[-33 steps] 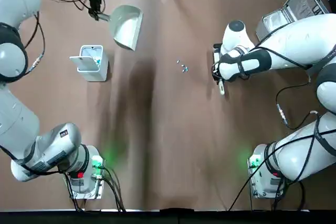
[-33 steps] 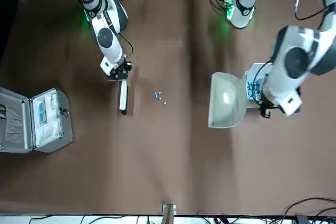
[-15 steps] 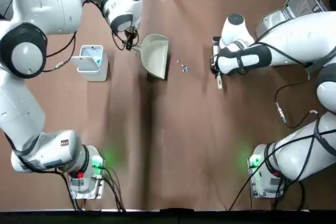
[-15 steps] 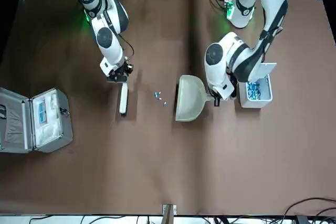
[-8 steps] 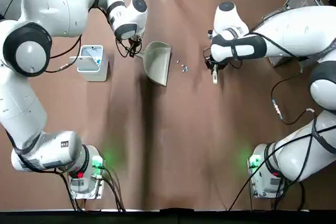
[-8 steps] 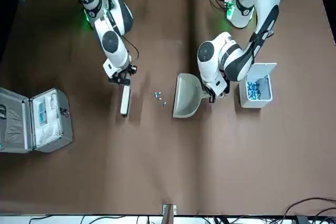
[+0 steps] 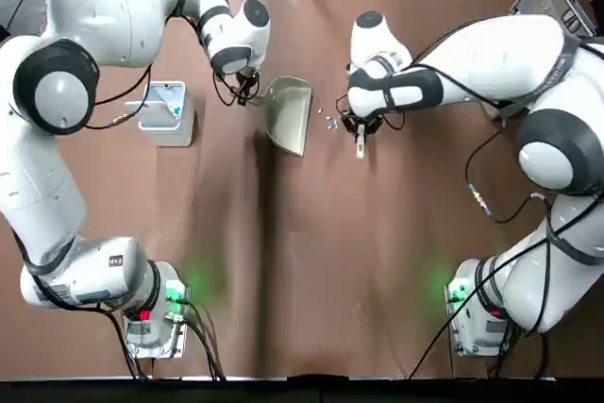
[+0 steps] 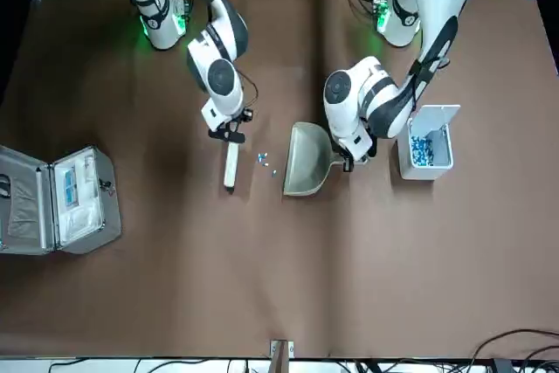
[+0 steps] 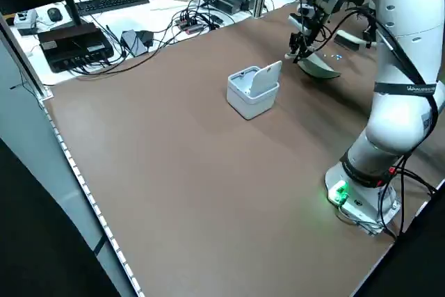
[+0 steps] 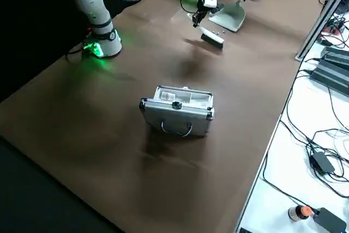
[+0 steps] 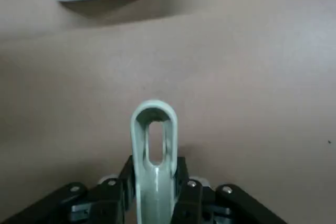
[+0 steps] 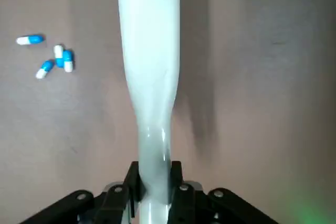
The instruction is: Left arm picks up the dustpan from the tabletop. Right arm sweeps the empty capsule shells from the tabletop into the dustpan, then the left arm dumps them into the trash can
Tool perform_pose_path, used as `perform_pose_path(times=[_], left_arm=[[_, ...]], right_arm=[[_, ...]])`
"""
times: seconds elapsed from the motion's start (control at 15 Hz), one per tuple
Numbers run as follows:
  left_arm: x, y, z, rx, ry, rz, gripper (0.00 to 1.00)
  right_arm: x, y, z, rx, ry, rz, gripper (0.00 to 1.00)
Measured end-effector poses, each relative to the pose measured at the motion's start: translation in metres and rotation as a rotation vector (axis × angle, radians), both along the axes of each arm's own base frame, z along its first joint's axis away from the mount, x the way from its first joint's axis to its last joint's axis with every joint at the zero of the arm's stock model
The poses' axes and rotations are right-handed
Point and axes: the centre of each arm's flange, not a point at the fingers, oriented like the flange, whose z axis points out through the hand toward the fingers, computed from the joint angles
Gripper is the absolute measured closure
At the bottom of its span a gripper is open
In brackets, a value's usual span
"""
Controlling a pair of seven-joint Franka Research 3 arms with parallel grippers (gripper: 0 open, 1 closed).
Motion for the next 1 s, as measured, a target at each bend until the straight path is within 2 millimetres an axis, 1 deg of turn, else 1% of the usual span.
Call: perform_pose_path(times=[0.13,0.33,0.67,1.0], left_arm=[[-0.001,-0.005,-0.003,-0.003,0.002,0.0,0.67],[0.002,-0.005,-0.006,-0.008,0.006,0.005,0.67],[0.006,-0.006,-0.007,-0.017,0.009,0.01,0.67],[0.006,-0.007,-0.007,-0.018,0.008,0.015,0.67]], right_arm=[[0.002,0.017,-0.007,-0.002,-0.003,-0.009,0.73],[0.005,0.038,-0.015,-0.001,-0.009,-0.024,0.73],[0.003,0.072,-0.026,-0.003,-0.016,-0.041,0.73],[0.001,0.098,-0.035,0.002,-0.022,-0.041,0.73]])
